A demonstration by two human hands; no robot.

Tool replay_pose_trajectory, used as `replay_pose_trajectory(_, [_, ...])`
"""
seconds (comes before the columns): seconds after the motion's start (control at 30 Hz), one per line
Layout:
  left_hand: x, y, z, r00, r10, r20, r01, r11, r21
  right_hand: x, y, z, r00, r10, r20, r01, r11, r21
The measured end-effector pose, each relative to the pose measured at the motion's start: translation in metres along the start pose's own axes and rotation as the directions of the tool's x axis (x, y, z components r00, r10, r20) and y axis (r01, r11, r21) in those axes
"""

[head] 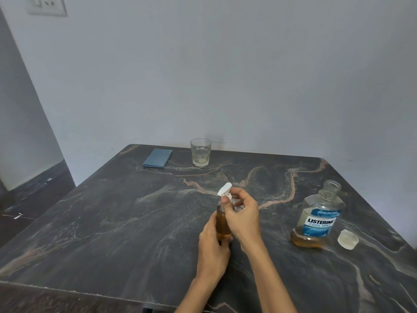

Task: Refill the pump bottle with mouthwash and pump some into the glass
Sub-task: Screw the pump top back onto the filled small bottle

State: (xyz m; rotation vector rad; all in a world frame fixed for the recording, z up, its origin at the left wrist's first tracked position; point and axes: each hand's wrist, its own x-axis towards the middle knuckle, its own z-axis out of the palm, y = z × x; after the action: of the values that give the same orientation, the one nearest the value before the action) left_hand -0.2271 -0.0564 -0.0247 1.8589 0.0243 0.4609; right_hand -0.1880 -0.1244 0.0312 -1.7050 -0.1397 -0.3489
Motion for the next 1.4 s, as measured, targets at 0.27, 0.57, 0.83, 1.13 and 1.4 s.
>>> replay_pose_trajectory(0.27, [-0.006, 0.004, -0.003, 0.998, 0.021, 0.053, -0.023, 0.999, 0.048, 0.000, -0.002, 0.002, 0.998, 0.035, -0.053, -0.036, 0.999, -0.003])
replay_pose_trajectory(0.57, [-0.009, 0.009, -0.005, 0.994, -0.056, 0.091, 0.043, 0.990, 0.136, -0.001, -0.005, 0.000, 0.994, 0.038, -0.099, -0.038, 0.999, 0.003])
replay_pose_trajectory(0.83, [-0.010, 0.009, -0.004, 0.997, -0.033, 0.069, 0.021, 0.985, 0.170, -0.006, 0.013, 0.000, 0.994, -0.079, 0.080, 0.078, 0.997, 0.019])
replay_pose_trajectory(1.13, [-0.011, 0.009, -0.002, 0.999, 0.030, 0.039, -0.035, 0.989, 0.145, 0.003, 0.031, 0.009, 0.968, -0.226, 0.108, 0.233, 0.971, -0.061])
replay_pose_trajectory(1.4, [-0.006, 0.001, 0.001, 1.000, 0.014, -0.021, -0.012, 0.997, 0.076, 0.007, 0.036, 0.021, 0.965, -0.262, 0.005, 0.262, 0.962, -0.083])
